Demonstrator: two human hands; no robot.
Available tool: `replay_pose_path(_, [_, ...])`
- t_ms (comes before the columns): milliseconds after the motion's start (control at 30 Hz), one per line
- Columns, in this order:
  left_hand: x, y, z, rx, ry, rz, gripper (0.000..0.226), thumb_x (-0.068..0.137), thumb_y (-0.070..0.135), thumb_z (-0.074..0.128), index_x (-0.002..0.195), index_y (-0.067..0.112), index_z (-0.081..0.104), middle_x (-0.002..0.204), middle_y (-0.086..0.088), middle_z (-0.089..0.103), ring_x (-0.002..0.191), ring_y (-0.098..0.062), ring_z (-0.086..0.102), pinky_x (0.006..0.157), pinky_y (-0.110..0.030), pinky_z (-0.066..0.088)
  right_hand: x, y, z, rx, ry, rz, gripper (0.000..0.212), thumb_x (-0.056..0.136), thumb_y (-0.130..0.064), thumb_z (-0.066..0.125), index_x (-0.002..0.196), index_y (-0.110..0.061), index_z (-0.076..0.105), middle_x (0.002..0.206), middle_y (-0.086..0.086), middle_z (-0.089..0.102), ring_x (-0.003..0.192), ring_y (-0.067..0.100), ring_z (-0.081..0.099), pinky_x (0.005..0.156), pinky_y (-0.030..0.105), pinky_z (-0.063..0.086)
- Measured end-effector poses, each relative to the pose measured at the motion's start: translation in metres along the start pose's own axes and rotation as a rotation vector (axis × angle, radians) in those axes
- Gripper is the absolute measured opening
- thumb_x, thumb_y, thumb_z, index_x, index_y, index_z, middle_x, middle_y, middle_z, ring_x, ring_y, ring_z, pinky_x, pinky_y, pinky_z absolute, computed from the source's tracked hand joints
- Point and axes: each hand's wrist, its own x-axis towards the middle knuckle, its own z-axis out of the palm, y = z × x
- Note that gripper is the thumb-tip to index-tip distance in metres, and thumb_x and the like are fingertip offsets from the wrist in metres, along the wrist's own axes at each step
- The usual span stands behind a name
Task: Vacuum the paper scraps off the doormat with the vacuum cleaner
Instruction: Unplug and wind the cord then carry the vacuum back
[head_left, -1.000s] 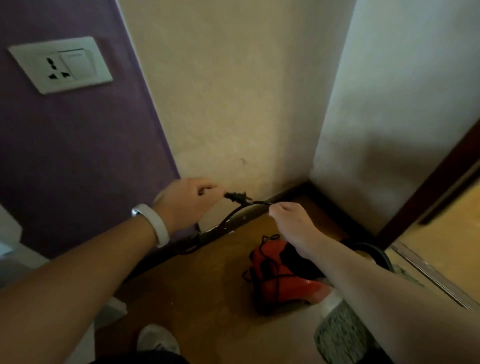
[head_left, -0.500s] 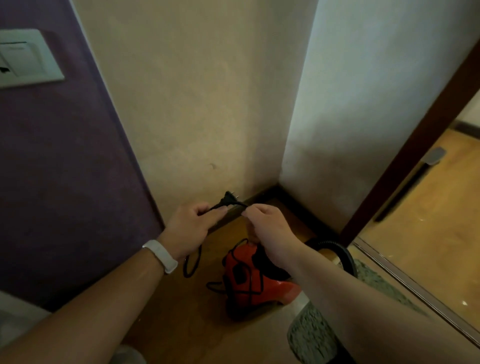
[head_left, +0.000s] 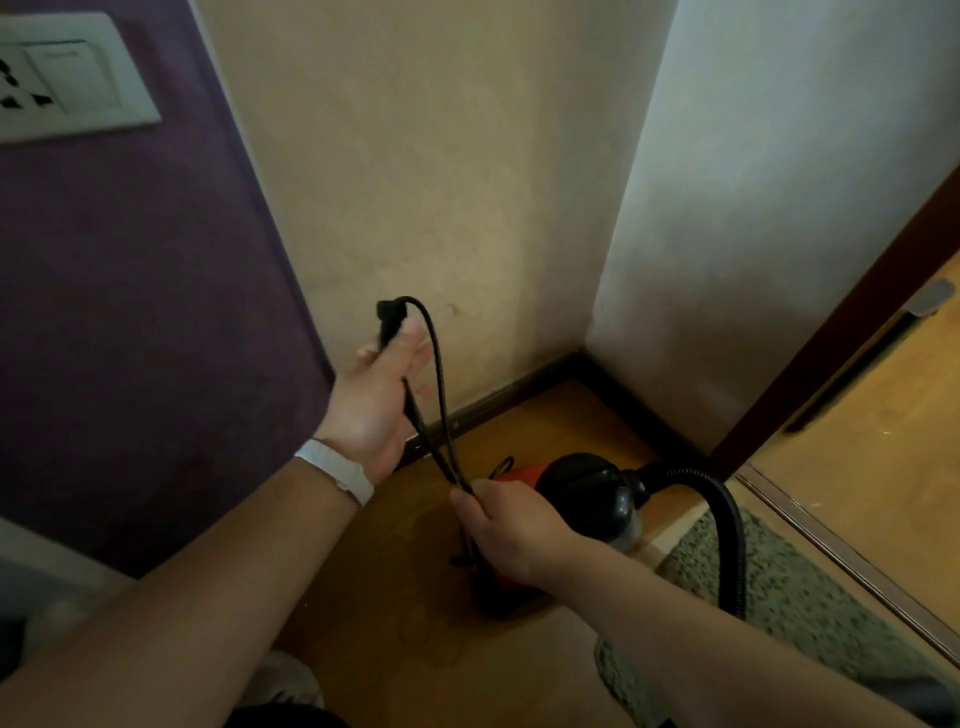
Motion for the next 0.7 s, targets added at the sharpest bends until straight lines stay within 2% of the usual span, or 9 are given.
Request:
replay_pose_path(67, [0.0,-0.008,0.005,0.247,-0.004,0.082,0.026,0.096,0.04,0.059,0.093,0.014,0.059,0.094,-0.007,0.062,0.093,-0.016,0.06,0.089,-0.035,0.046,0.002,-0.007,0.003,-0.085,0.004,-0.069,0.038,0.106,-0.04,0.038,0.07,-0.028,0.043,0.063,-0.005,0.047,0.051,0.012,0.042,0.053,0.03,0.034])
replay_pose_path(100, [0.0,-0.012,0.006,0.37,0.002,0.13,0.031,0.095,0.041,0.06,0.085,0.012,0.053,0.079,-0.01,0.048,0.077,-0.018,0.051,0.078,-0.034,0.043,0.002,-0.009,0.003,-0.114,0.014,-0.101,0.039,0.106,-0.038,0.039,0.069,-0.028,0.042,0.061,-0.005,0.046,0.049,0.012,0.039,0.052,0.031,0.033])
replay_pose_path(167, [0.0,-0.017,0.006,0.498,0.031,0.152,0.034,0.093,0.039,0.064,0.08,0.012,0.049,0.075,-0.007,0.039,0.069,-0.019,0.041,0.07,-0.033,0.04,0.003,-0.011,0.002,-0.142,0.036,-0.136,0.04,0.106,-0.035,0.04,0.067,-0.026,0.04,0.06,-0.004,0.045,0.047,0.011,0.037,0.05,0.03,0.032])
replay_pose_path(233, [0.002,-0.02,0.002,0.457,0.064,0.073,0.034,0.091,0.035,0.067,0.083,0.004,0.056,0.078,-0.008,0.054,0.076,-0.021,0.06,0.074,-0.033,0.052,0.003,-0.012,0.001,-0.153,0.052,-0.146,0.039,0.105,-0.034,0.042,0.068,-0.024,0.042,0.06,-0.003,0.047,0.047,0.012,0.039,0.049,0.03,0.034])
replay_pose_path(300, [0.003,-0.02,-0.002,0.31,0.07,-0.044,0.019,0.093,0.027,0.066,0.091,0.009,0.062,0.086,-0.004,0.065,0.074,-0.013,0.069,0.066,-0.029,0.056,0.004,-0.012,-0.001,-0.141,0.058,-0.145,0.036,0.104,-0.033,0.044,0.071,-0.02,0.048,0.062,-0.002,0.05,0.049,0.014,0.042,0.051,0.033,0.037])
replay_pose_path(400, [0.005,-0.013,-0.006,0.234,0.026,-0.078,0.018,0.097,0.02,0.059,0.086,0.01,0.051,0.072,-0.002,0.058,0.047,-0.011,0.052,0.046,-0.024,0.043,0.002,-0.009,-0.008,-0.024,0.03,-0.098,0.031,0.101,-0.031,0.051,0.071,-0.023,0.05,0.062,-0.005,0.05,0.047,0.008,0.043,0.048,0.026,0.036])
replay_pose_path(467, [0.009,-0.007,-0.012,0.234,-0.006,-0.029,0.019,0.1,0.02,0.054,0.085,0.012,0.045,0.061,0.0,0.048,0.04,-0.011,0.039,0.039,-0.024,0.034,0.002,-0.005,-0.012,0.063,0.03,-0.07,0.03,0.099,-0.026,0.054,0.07,-0.024,0.048,0.061,-0.007,0.047,0.044,0.003,0.041,0.048,0.022,0.035])
replay_pose_path(600, [0.014,0.01,-0.027,0.276,-0.018,0.071,0.014,0.102,0.023,0.051,0.089,0.018,0.051,0.057,0.001,0.042,0.039,-0.011,0.031,0.041,-0.026,0.026,0.016,0.015,-0.013,0.126,0.034,0.031,0.026,0.099,-0.026,0.055,0.076,-0.013,0.052,0.063,0.0,0.046,0.051,0.013,0.043,0.053,0.031,0.037])
replay_pose_path(700, [0.016,0.018,-0.04,0.385,0.045,0.146,0.02,0.101,0.025,0.052,0.081,0.022,0.054,0.054,0.003,0.039,0.039,-0.008,0.032,0.041,-0.025,0.026,0.026,0.031,-0.007,0.181,-0.021,0.136,0.032,0.102,-0.034,0.051,0.09,-0.006,0.06,0.06,-0.004,0.045,0.042,0.007,0.039,0.05,0.028,0.034])
